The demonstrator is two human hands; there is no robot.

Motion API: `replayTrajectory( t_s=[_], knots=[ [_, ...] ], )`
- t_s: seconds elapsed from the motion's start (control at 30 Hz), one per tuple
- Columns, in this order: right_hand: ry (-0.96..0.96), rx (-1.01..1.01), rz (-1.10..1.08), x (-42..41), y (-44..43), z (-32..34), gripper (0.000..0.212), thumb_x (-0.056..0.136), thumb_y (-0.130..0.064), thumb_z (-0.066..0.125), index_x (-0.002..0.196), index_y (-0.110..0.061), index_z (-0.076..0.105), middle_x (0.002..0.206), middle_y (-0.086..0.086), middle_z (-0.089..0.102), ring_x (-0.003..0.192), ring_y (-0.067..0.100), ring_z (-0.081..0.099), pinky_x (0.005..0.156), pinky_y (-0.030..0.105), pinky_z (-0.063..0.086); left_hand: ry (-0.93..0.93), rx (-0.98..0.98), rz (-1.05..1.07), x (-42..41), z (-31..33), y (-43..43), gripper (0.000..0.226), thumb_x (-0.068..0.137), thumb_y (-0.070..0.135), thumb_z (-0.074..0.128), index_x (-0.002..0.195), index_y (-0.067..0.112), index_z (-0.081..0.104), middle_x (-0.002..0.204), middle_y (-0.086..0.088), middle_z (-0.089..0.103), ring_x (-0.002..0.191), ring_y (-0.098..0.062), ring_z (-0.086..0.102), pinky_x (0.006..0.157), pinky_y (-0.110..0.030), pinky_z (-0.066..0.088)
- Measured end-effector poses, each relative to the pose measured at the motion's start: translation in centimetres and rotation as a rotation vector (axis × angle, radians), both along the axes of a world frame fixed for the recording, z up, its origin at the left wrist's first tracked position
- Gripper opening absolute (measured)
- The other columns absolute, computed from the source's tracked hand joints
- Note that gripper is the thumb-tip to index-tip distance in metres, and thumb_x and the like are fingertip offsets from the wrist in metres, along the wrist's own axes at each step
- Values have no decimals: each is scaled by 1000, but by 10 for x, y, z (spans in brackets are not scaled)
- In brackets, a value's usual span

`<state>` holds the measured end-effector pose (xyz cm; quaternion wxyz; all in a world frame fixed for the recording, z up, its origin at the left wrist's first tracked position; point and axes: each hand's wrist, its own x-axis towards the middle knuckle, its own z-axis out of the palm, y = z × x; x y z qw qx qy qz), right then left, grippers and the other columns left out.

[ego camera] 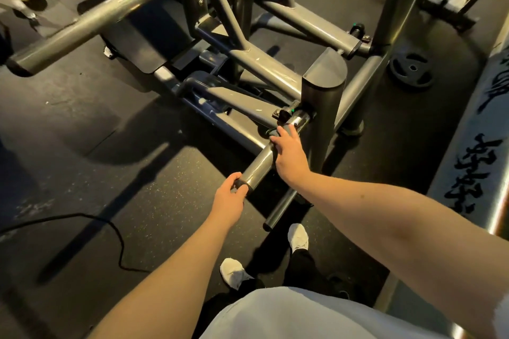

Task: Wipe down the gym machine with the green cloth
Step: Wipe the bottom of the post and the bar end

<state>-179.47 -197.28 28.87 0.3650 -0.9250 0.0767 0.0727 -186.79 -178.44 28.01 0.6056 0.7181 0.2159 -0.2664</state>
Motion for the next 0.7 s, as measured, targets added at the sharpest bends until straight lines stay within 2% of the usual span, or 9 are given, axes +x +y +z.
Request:
replayTrajectory(
  t_s=[0.07,0.13,0.23,0.33,0.4,0.47,0.57,0.63,0.7],
  knots=[
    [-15,25,32,-34,17,4,52,98,10,49,144,-12,56,165,0,31,158,18,4,128,42,11,7,-14,12,-5,1,4,43,102,11,57,143,23,50,128,-2,57,102,-15,66,87,-34,57],
    [-16,94,61,-68,32,5,48,99,9,47,140,-12,60,164,-1,33,157,16,8,126,34,8,17,-18,33,-13,-3,7,39,102,10,57,140,14,49,117,-3,61,93,-16,68,79,-30,56],
    [-1,228,41,-107,42,6,41,99,8,50,131,-12,67,157,-2,45,154,12,20,126,31,18,76,-43,61,-27,-5,8,32,103,16,57,131,2,52,102,-7,63,82,-17,65,67,-27,52],
    [37,286,60,-135,43,8,38,96,6,56,126,-14,70,149,-6,52,146,3,29,122,16,20,164,-88,36,-39,-1,6,26,106,29,52,116,7,63,97,-4,67,85,-18,66,71,-31,55],
    [68,283,85,-148,43,8,40,95,5,56,125,-18,70,147,-8,55,145,3,33,122,22,22,221,-123,39,-44,4,1,25,106,33,52,110,12,66,97,-5,69,87,-19,67,71,-31,55],
    [102,280,94,-158,39,6,43,95,6,56,127,-20,69,145,-9,55,144,5,37,123,26,26,243,-136,26,-49,4,-4,28,105,36,54,112,13,68,103,-9,72,93,-23,70,73,-31,56],
    [121,257,98,-173,31,4,41,95,2,58,128,-20,68,144,-7,56,140,6,43,122,30,31,193,-111,-14,-58,-2,-5,23,102,35,59,108,17,72,110,-11,74,103,-25,70,79,-30,58],
    [133,248,96,-183,25,5,36,98,-5,60,127,-23,68,144,-10,55,137,2,44,121,28,32,145,-56,-47,-65,-5,-5,15,99,28,65,101,17,74,111,-13,73,108,-27,68,84,-32,57],
    [158,237,87,-194,19,6,33,99,-12,62,129,-26,67,146,-14,52,136,-1,43,119,24,31,128,9,-27,-69,-4,-9,10,99,21,65,97,15,73,108,-14,72,106,-26,68,84,-31,57]
  ],
)
